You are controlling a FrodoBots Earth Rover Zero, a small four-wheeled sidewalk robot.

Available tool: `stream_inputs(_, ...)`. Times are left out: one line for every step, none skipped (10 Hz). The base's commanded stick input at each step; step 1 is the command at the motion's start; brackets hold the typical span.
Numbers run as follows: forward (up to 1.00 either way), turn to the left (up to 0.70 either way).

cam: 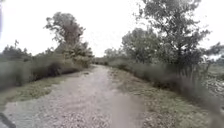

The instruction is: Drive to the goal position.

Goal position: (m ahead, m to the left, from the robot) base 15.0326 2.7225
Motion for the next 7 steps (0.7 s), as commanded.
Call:
stream_inputs(0.70,0.00)
stream_inputs(0.70,0.00)
stream_inputs(0.65,0.00)
stream_inputs(0.20,0.00)
stream_inputs(-0.02,0.00)
stream_inputs(-0.23,0.00)
stream_inputs(-0.67,0.00)
